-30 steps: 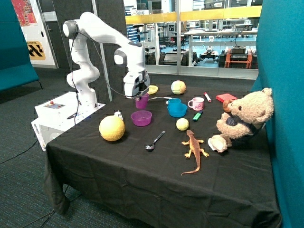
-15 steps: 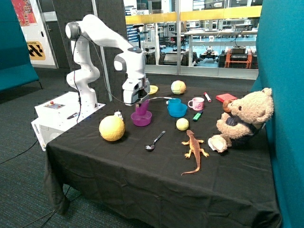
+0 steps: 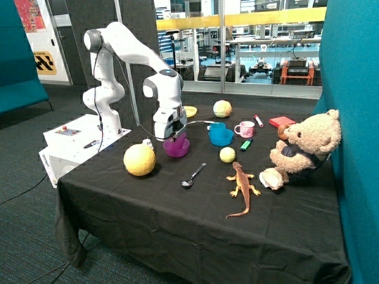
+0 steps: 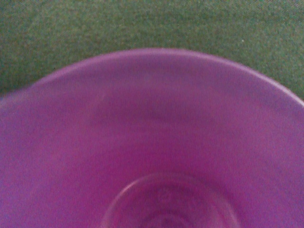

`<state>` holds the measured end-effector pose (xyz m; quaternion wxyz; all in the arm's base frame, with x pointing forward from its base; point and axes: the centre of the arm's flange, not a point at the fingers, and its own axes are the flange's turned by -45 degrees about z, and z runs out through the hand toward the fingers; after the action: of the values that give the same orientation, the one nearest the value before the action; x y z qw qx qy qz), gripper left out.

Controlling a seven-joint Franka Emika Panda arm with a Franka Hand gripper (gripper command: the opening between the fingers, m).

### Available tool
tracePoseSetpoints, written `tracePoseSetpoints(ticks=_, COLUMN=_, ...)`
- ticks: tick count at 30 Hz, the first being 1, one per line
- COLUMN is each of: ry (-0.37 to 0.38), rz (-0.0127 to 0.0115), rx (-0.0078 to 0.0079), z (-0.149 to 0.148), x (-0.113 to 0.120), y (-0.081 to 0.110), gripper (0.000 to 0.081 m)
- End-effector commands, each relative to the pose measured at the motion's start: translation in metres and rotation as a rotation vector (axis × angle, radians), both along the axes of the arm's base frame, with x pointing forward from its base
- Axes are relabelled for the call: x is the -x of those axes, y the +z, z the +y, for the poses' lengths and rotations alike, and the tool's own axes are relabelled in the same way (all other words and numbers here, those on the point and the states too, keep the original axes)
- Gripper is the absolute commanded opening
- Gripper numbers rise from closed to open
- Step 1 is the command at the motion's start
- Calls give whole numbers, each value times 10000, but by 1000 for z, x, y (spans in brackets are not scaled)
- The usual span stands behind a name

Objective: Match the cups with the appropriate bowls

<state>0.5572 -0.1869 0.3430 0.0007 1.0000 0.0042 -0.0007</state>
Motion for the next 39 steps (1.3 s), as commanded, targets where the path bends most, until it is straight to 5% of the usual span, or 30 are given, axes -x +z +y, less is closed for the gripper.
tracePoseSetpoints(ticks=1, ry=154, rz=-13, rx=-15, z=-1, x=-5, y=-10, gripper=57)
tracePoseSetpoints(ticks=7, ry=333, rz=-13, rx=-15, z=1, x=-6, y=-8, gripper=332)
tracePoseSetpoints(ticks=14, ry=531, rz=-13, rx=-15, z=8, x=-4, y=-5, gripper=476)
tracePoseSetpoints(ticks=39, ry=490, rz=-13, rx=-15, z=3, x=17, y=-7, gripper=605)
